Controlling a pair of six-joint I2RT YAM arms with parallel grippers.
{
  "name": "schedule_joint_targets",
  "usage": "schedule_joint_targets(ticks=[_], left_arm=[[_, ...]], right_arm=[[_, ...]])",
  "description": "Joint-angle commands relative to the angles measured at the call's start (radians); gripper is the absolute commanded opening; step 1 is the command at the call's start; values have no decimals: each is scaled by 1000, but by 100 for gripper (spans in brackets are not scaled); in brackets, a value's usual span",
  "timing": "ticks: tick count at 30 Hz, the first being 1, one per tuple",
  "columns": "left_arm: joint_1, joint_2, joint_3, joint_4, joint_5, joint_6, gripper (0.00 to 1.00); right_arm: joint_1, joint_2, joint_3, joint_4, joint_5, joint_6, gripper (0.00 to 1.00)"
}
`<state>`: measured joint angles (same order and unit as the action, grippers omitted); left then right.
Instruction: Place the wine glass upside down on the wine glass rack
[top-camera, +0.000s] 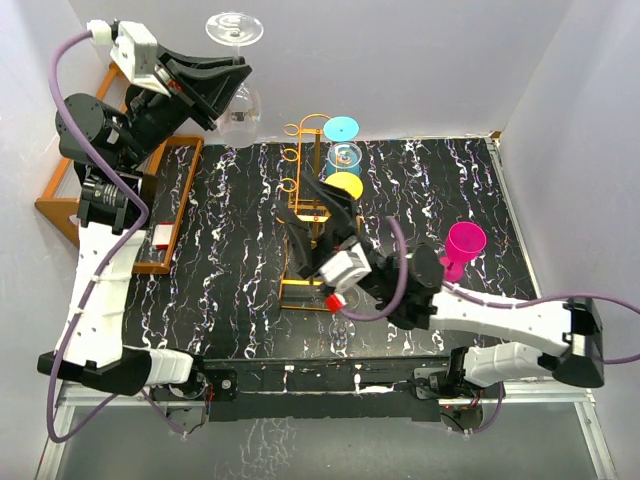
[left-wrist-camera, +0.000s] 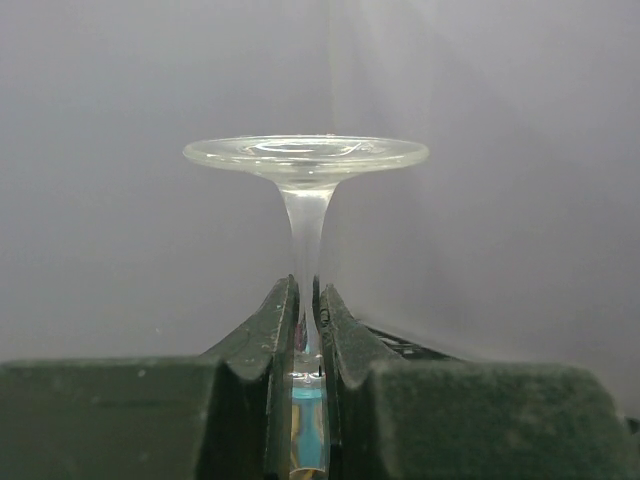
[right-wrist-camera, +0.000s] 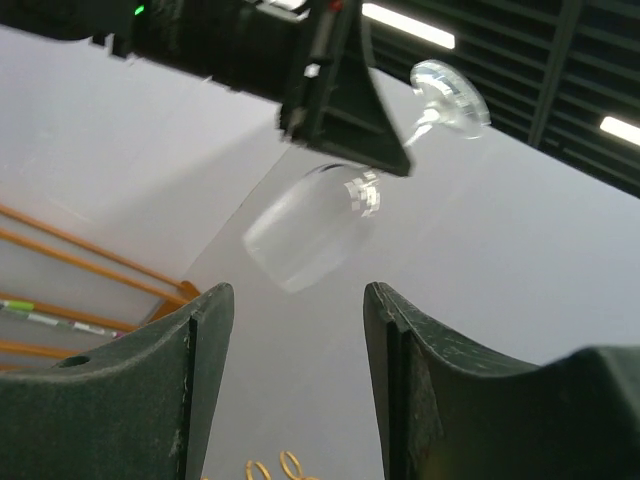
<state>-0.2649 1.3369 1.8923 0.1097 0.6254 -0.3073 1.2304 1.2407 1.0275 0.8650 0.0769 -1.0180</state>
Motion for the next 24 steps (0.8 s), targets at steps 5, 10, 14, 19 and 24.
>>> schedule_joint_targets(ticks=[5,10,14,19,24], left_arm=[[154,11,-180,138,42,365,0],[280,106,-274,364,314,188,0],[323,165,-432,725,462,-12,0],[316,248,-471,867,537,-92,0],[285,295,-470,899,571,-112,0]], right_arm=[[2,-199,-15,-104,198,31,59],[1,-291,-39,-151,356,65,62],[-3,-340,-31,-229,534,150,63],[-71,-367,0,-447,610,352,60],[-214,-353,26,-675,525,603,58]])
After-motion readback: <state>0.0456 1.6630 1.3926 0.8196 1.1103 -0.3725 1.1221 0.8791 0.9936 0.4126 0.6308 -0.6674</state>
